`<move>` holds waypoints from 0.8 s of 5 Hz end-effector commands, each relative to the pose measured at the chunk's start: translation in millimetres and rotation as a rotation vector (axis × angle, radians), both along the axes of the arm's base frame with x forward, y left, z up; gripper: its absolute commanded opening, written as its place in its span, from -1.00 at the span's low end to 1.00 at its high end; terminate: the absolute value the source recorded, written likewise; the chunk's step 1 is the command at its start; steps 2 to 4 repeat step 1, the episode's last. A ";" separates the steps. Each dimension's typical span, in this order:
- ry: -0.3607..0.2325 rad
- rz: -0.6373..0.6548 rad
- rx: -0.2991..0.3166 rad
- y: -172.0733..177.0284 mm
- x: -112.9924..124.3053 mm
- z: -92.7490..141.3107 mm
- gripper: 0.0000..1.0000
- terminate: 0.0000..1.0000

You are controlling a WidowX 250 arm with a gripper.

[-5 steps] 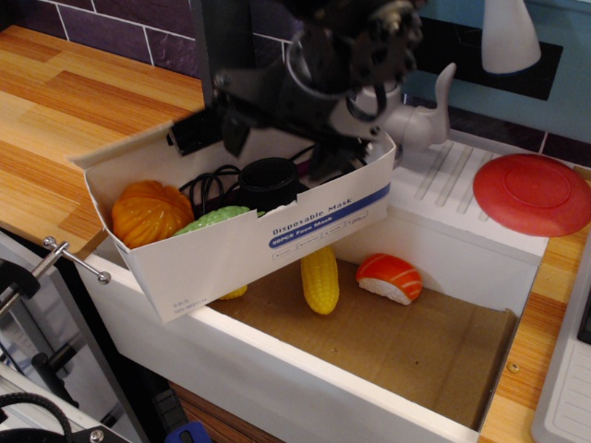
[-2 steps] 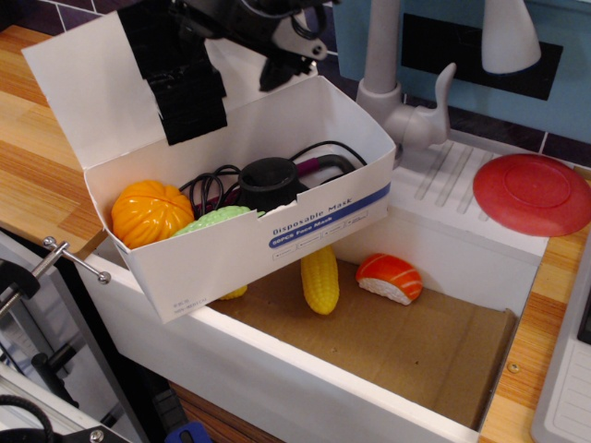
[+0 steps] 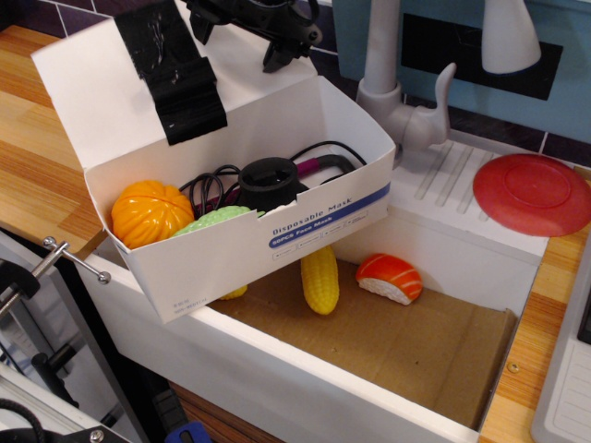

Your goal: Open white1fbox flap

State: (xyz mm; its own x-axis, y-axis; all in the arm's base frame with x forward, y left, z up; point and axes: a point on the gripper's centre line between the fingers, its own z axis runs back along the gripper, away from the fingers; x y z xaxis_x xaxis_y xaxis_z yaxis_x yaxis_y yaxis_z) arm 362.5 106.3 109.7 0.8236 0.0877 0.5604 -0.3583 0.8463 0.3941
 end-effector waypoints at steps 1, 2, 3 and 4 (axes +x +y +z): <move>-0.044 -0.031 -0.021 6.9 19.2 6.4 1.00 1.00; -0.044 -0.031 -0.021 6.9 19.2 6.4 1.00 1.00; -0.044 -0.031 -0.021 6.9 19.2 6.4 1.00 1.00; -0.044 -0.031 -0.021 6.9 19.2 6.4 1.00 1.00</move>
